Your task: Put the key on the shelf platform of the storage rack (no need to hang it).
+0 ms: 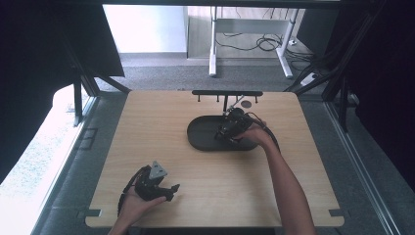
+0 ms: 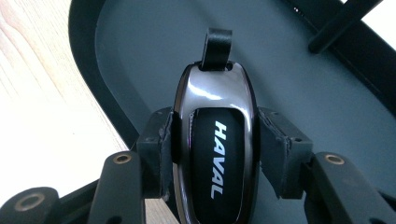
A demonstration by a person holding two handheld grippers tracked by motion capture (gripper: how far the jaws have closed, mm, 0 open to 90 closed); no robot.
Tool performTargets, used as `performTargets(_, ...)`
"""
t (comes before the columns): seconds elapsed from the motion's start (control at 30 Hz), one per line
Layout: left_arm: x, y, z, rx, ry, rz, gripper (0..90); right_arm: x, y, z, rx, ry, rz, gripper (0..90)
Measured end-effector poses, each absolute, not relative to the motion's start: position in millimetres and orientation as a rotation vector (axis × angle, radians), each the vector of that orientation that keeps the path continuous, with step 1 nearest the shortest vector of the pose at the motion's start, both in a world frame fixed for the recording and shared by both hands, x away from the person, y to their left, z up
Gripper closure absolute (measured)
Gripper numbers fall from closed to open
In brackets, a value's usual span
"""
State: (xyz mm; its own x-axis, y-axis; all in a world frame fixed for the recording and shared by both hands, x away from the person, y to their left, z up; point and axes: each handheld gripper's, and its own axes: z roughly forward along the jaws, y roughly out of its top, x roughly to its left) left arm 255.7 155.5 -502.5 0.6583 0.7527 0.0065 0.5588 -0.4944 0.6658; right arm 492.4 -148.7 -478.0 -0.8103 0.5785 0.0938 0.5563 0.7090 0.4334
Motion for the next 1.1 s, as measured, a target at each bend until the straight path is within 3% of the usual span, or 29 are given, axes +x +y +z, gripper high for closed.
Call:
performTargets(0.87,256,154,-504,2.245,1.005,0.394,21.3,493,-148,-505,0.889,2.845,0.531,47.5)
performTargets(1.1,256,154,-504,2.243,1.007,0.401,21.3,487,-148,-497,0.85,2.808,0.562,38.0)
